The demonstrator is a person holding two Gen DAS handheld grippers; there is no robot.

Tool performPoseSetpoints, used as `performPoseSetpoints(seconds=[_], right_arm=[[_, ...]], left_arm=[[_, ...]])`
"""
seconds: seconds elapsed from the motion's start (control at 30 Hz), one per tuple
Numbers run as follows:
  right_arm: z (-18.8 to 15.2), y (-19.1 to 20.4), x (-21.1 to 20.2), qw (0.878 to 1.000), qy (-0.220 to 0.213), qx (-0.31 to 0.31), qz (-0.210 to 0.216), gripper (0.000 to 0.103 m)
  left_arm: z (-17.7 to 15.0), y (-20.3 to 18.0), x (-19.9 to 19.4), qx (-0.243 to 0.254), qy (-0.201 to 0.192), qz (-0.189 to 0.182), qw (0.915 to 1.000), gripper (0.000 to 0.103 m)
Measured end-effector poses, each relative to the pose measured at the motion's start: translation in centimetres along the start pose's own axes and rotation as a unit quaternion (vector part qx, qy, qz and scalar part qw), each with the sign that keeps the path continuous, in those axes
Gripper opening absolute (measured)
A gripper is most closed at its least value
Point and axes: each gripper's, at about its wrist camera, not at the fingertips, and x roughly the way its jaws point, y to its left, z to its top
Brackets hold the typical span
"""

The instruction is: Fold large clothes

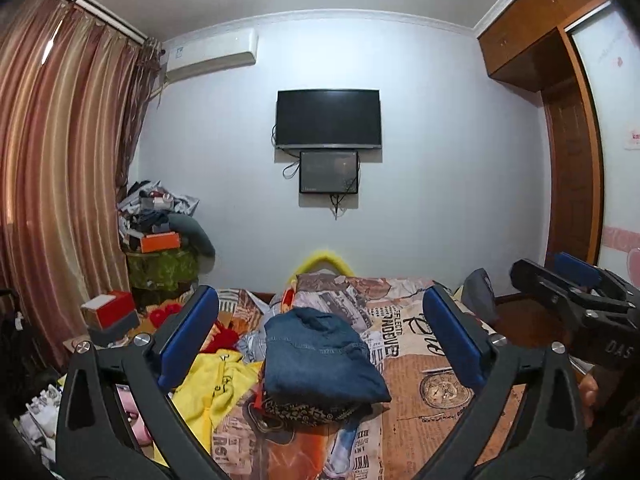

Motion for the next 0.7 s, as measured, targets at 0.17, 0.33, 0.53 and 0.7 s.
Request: performPoseSetpoints(seconds=[0.17, 0.33, 0.53, 0.7], right_arm=[[-0.1, 0.0, 0.3, 1.0, 0.012, -0.001, 0.0, 0.103], [-0.5, -0.1, 0.2, 1.0, 0.021, 0.002, 0.001, 0.103], [-1.2, 0.1, -0.1, 1.0, 0.025, -0.003, -0.003, 0.103], [-1.3, 0.4, 0.0, 0.999, 0.032, -0.006, -0.003, 0.103]], left_arm=[[-0.6, 0.1, 0.7, -0.002, 0.01, 0.002, 0.9999, 0.103], [-1.0, 0.1, 0.8, -0.003, 0.014, 0.002, 0.9999, 0.103], [-1.3, 0.2, 1.0, -0.001, 0.019, 0.007, 0.9998, 0.103], [-1.5, 0.2, 1.4, 0.001, 0.024, 0.011, 0.9997, 0.103]])
